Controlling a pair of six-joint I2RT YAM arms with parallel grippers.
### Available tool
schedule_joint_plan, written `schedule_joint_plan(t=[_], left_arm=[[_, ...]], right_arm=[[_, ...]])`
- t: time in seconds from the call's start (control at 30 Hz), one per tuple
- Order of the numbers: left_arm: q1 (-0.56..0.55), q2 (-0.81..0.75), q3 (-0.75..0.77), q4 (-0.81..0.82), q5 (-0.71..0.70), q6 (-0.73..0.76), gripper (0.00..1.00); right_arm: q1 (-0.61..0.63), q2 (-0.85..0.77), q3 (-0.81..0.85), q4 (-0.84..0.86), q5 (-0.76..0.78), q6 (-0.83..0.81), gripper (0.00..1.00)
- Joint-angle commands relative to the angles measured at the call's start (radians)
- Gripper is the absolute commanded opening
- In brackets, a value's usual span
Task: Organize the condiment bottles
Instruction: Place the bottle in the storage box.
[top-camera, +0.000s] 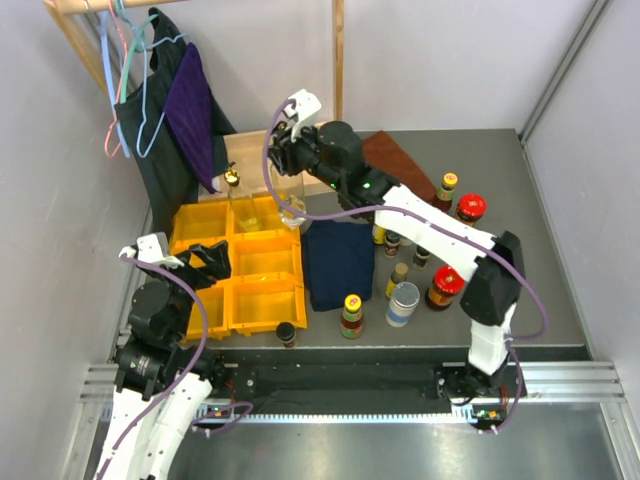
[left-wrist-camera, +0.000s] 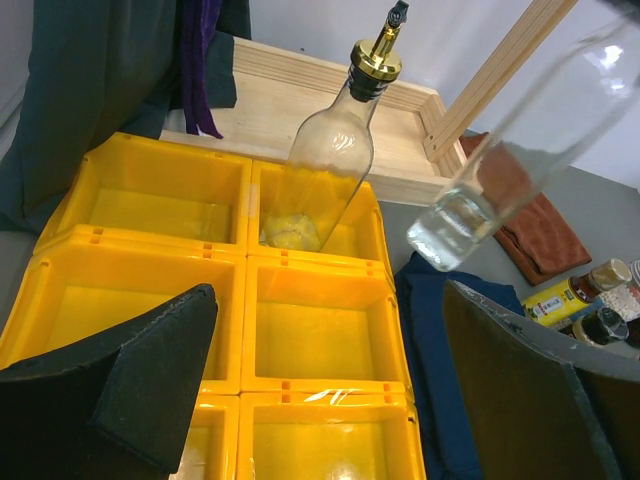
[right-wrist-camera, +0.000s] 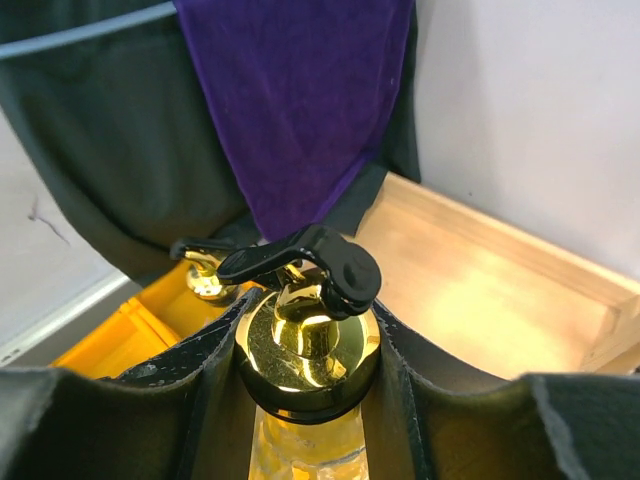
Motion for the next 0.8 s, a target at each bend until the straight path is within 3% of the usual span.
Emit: schedule_joint_plan(t=[0.0,0.27,0.77], left_arm=[[0.002,-0.014,0.001,0.017,-0.004,-0.002,0.99],[0.003,-0.011,-0.004,0.023,-0.001,0.003,0.99],[0.002,-0.005,-0.005,0.024,0.008,0.006,0.99]], right_arm=[[0.014,0.044,0.136,0.132,-0.025,0.034,0.00],[0.014,0.173,0.227,0.147,-0.026,0.036,0.00],[0.013,0.290,0.241,0.189,-0.031,0.054,0.00]])
